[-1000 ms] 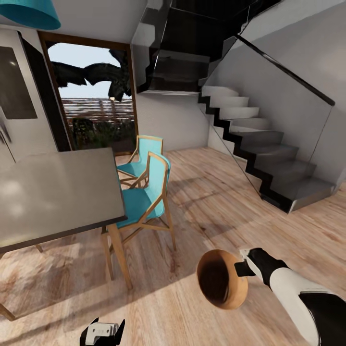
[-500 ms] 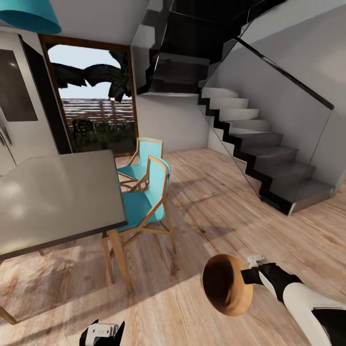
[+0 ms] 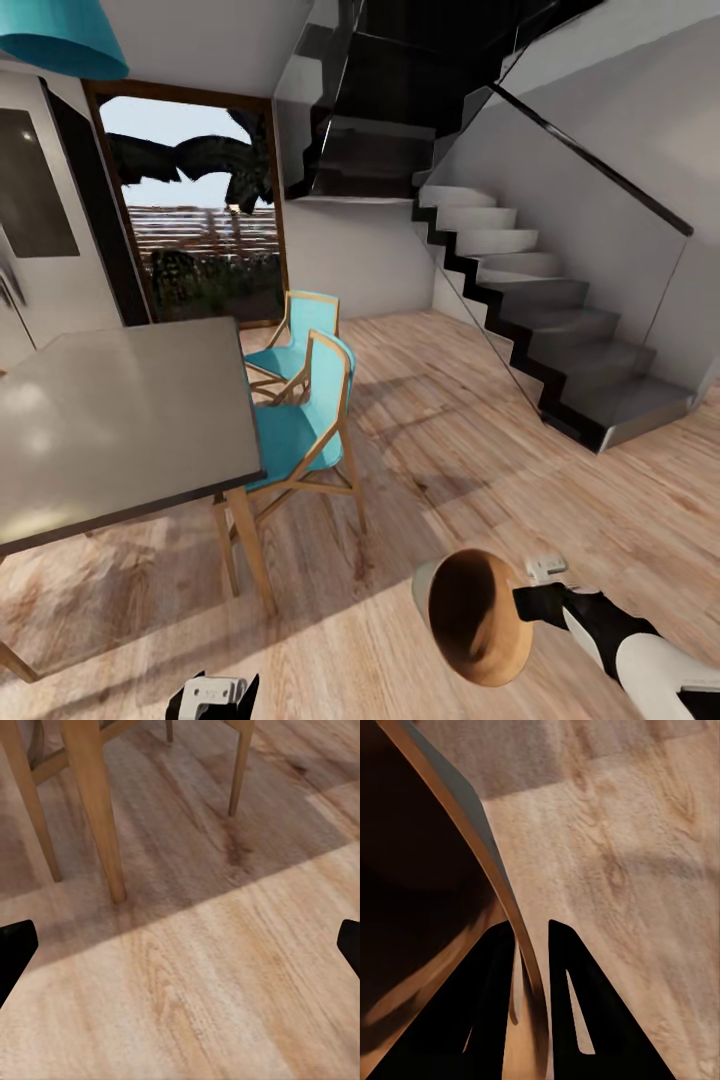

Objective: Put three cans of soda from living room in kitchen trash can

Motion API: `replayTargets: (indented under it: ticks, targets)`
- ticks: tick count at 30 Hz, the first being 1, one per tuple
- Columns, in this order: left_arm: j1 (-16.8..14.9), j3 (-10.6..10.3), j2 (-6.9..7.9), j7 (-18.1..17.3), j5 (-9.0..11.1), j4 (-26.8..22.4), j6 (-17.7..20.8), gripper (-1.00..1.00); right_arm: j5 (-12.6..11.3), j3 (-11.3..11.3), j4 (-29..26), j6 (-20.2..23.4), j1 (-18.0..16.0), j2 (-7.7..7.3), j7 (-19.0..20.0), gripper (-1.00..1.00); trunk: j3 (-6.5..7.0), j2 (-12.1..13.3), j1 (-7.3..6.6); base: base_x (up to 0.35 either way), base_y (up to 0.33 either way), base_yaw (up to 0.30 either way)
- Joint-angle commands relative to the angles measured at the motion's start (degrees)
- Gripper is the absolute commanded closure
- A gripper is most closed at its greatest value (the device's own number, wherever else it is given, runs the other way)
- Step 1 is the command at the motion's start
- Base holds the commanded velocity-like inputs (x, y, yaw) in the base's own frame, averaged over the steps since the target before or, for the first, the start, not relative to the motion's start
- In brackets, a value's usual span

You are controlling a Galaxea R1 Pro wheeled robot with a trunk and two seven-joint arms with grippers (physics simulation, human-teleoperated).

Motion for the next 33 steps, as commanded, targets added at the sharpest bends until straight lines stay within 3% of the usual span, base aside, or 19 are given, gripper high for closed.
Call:
replayTargets:
  ticks: [1,10,22,33]
  targets:
    - [-0.12,0.00,0.00,0.00,-0.01,0.40,0.02,-1.00,-0.48,-1.16,-0.11,-1.15,0.73,-0.09,0.45,1.00,0.19,0.41,-0.23,0.000,0.000,0.000]
    - [-0.31,0.01,0.06,0.00,0.00,1.04,0.04,-1.00,-0.56,-1.69,-2.06,-4.03,4.56,-0.24,0.73,1.00,1.81,4.02,-2.21,0.000,0.000,0.000]
    - [-0.94,0.00,0.08,0.02,0.00,2.36,0.05,-1.00,-0.96,-7.59,-23.82,-5.63,20.57,0.45,0.81,1.00,3.96,8.83,-4.84,0.000,0.000,0.000]
    - [-2.49,0.01,0.10,0.13,0.02,5.46,-0.01,-1.00,-1.09,-8.39,-27.39,-12.37,26.26,0.75,0.83,1.00,5.94,13.25,-7.26,0.000,0.000,0.000]
